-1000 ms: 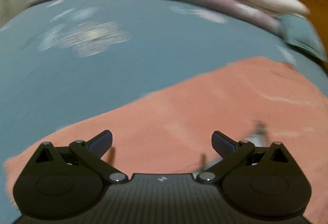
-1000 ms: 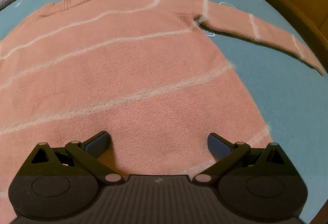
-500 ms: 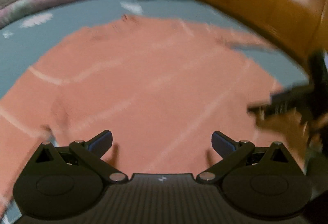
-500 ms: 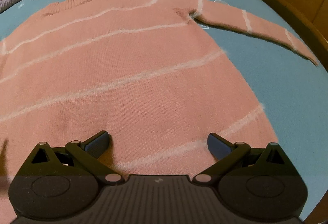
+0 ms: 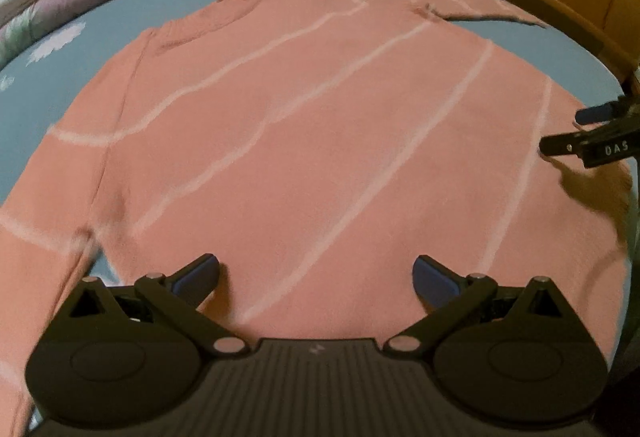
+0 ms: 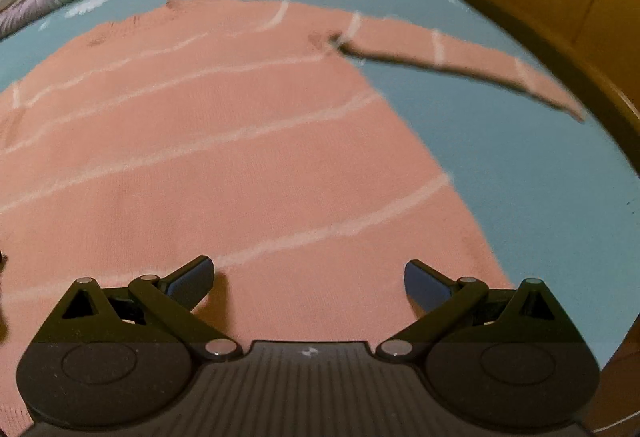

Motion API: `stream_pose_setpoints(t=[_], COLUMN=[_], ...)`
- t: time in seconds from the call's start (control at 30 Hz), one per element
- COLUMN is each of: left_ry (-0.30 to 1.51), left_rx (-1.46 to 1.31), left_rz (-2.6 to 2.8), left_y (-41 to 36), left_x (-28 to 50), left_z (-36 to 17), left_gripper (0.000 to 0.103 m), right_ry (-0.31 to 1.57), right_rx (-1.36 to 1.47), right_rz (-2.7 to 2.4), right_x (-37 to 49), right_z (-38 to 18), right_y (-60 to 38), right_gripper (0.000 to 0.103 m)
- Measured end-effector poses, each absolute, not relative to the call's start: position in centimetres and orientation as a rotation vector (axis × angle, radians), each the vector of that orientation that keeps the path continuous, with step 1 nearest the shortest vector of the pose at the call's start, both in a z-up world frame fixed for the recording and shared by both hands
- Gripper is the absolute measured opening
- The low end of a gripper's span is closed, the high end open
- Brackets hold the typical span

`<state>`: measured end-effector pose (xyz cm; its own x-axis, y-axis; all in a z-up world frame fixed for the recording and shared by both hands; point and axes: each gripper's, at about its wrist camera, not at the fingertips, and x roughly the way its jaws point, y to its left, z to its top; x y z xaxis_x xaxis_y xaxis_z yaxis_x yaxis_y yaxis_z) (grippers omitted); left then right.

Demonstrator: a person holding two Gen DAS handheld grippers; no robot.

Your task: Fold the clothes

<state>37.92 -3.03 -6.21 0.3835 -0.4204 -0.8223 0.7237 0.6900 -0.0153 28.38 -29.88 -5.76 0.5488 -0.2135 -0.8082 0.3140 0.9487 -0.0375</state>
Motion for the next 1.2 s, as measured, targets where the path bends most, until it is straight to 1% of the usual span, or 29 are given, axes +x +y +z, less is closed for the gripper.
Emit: stream_pose_setpoints(t=[0.1, 0.2, 0.37, 0.57, 0.73, 0.9, 1.0, 1.1, 1.2], left_ry=[0.899, 0.932, 0.92, 0.913, 0.922, 0.926, 0.929, 0.888, 0.91], left_rx=[0.388, 0.419, 0.425, 0.435, 0.464, 0.519, 0.522, 0.477, 0.465], left_rz=[-0.797, -0.801, -0.837, -0.844, -0.866, -0.903, -0.909, -0.913, -0.915], left_y=[-4.3, -4.9, -4.2, -4.9, -4.1, -2.2, -2.5, -3.5, -4.2], left_x=[37.8, 37.6, 37.4, 37.0, 35.3, 33.8, 34.1, 34.5, 34.3], left_z=[-6.1, -7.0, -7.1, -6.6, -7.0, -6.8, -5.9, -5.1, -5.5], left_gripper=[0.102, 0.102, 0.102, 0.102, 0.103, 0.102, 0.102, 0.102, 0.102], right_ry=[0.952, 0.948, 0.975, 0.926, 0.998, 1.065, 1.103, 1.053, 1.047], right_rx=[0.17, 0.168, 0.139, 0.124, 0.054, 0.101, 0.113, 0.088, 0.049], right_rz=[-0.304, -0.322, -0.358, -0.207, -0.166, -0.133, -0.135, -0.088, -0.033], right_x=[28.4, 27.1, 25.3, 26.6, 27.2, 23.9, 24.1, 25.7, 27.7], right_z=[-6.3, -7.2, -6.6, -5.2, -7.3, -7.0, -6.3, -5.3, -5.7], right_y=[-30.5, -31.1, -31.8, -29.4, -27.3, -28.5, -28.5, -27.4, -25.5], right_gripper=[0.103, 0.103, 0.103, 0.103, 0.103, 0.103, 0.103, 0.103, 0.103])
